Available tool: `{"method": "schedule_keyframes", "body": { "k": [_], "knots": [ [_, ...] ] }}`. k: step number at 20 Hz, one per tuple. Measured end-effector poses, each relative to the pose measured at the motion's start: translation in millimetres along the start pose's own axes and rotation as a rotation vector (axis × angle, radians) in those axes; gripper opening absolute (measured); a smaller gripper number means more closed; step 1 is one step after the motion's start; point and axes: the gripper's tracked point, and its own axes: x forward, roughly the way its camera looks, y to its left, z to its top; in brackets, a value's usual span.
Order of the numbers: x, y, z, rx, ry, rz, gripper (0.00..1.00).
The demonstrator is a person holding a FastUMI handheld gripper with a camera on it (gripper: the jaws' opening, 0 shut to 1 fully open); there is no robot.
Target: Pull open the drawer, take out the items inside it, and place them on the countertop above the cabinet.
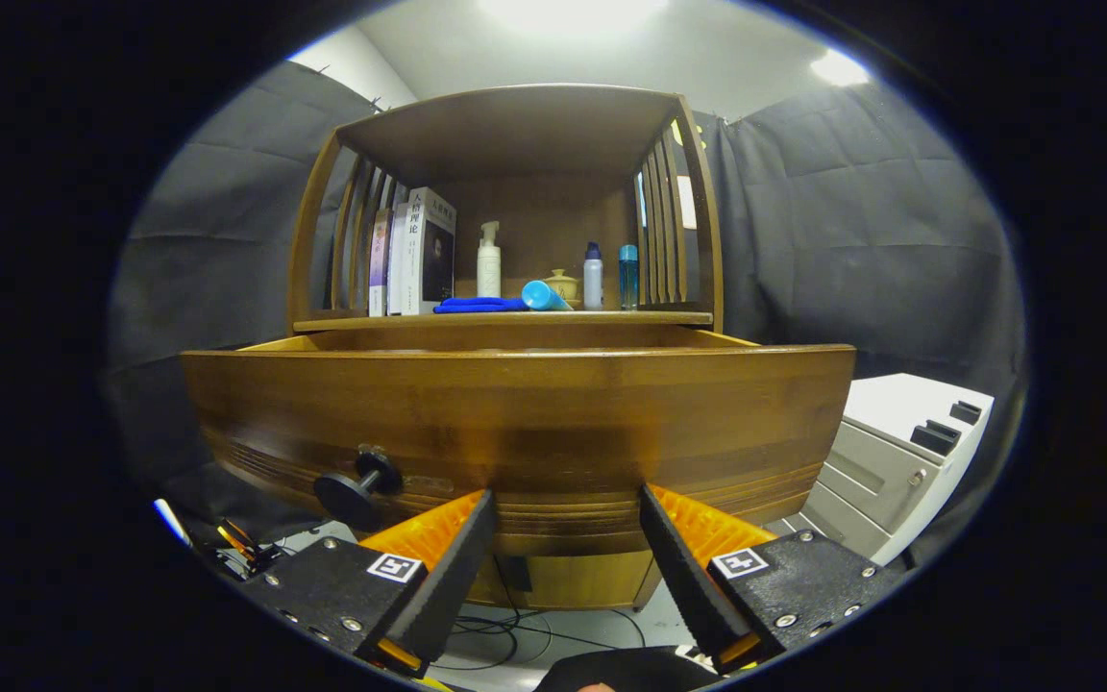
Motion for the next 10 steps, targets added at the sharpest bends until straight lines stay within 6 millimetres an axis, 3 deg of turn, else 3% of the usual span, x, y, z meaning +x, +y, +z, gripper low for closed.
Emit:
{"method": "schedule_keyframes", "body": {
  "k": [1, 10],
  "knots": [
    [-4.4, -11.8, 6.6, 0.02, 0.006, 0.009, 0.94],
    [24.1, -8.5, 20.2, 0.02, 0.008, 0.01, 0.93]
  ]
}}
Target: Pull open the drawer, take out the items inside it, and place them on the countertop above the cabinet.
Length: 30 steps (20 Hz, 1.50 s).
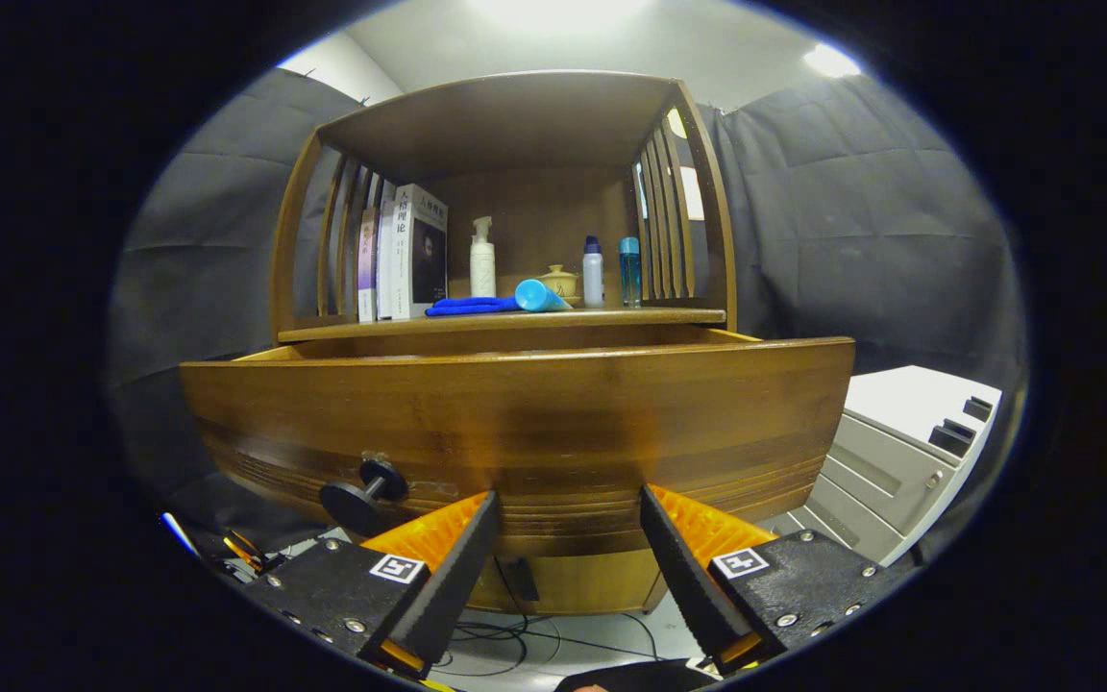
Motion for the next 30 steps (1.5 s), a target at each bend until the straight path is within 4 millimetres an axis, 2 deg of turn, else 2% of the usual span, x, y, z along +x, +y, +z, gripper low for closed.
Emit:
{"method": "schedule_keyframes", "body": {
  "k": [3, 8, 30],
  "knots": [
    [13.1, 4.0, 8.0, 0.001, -0.01, 0.006, 0.94],
    [34.8, 6.2, 10.4, -0.012, -0.009, 0.005, 0.94],
    [56.5, 1.5, 9.1, -0.025, 0.003, -0.001, 0.94]
  ]
}}
